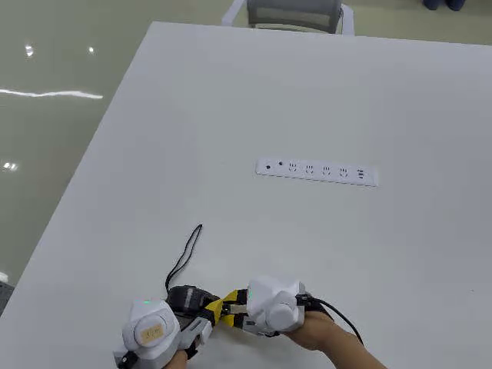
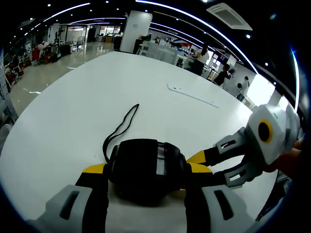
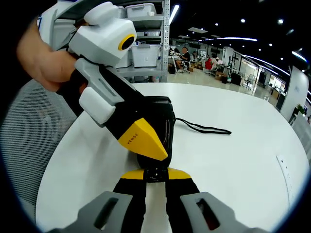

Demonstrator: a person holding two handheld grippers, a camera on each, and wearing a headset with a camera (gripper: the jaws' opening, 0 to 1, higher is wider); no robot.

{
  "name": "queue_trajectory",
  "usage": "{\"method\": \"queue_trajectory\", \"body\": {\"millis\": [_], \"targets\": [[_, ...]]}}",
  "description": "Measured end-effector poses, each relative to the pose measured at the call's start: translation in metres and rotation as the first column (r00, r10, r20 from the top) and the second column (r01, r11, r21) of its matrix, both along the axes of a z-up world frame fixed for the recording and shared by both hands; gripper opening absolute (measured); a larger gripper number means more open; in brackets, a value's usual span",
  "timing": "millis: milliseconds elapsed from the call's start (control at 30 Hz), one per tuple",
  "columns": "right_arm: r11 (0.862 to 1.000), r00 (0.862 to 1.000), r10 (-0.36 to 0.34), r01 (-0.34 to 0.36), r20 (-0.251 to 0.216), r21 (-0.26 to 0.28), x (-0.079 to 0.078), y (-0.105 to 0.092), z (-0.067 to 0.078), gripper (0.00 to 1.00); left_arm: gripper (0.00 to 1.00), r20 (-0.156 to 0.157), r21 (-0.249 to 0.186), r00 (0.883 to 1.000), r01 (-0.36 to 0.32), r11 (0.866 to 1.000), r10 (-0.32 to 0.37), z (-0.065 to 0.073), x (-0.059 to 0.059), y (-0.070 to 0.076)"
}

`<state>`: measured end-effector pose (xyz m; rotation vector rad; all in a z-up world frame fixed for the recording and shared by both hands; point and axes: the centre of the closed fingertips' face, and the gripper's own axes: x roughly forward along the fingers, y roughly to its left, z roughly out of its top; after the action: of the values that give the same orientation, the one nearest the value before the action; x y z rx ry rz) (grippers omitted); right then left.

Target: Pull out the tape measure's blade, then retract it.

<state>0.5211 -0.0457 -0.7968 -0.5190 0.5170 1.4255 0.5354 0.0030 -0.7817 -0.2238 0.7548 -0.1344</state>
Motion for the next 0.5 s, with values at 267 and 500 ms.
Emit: {"method": "queue_trajectory", "body": {"millis": [267,500], "targets": [[1.0,1.0,0.005,-0.005,0.005,-0.014,-0.0017,-0.0002,-0.0024,0.15,0.6,-0.001,0.015,1.0,0.01,1.0,-0.01,-0.0009,-0.0006,-0.0007],[1.0,1.0,-0.001,0.001,0.006,-0.007,-0.001,-0.0007,-0.004,0.15,0.6,0.001,0.022,1.0,0.007,1.0,-0.007,-0.0015,-0.0007,-0.0007]]}}
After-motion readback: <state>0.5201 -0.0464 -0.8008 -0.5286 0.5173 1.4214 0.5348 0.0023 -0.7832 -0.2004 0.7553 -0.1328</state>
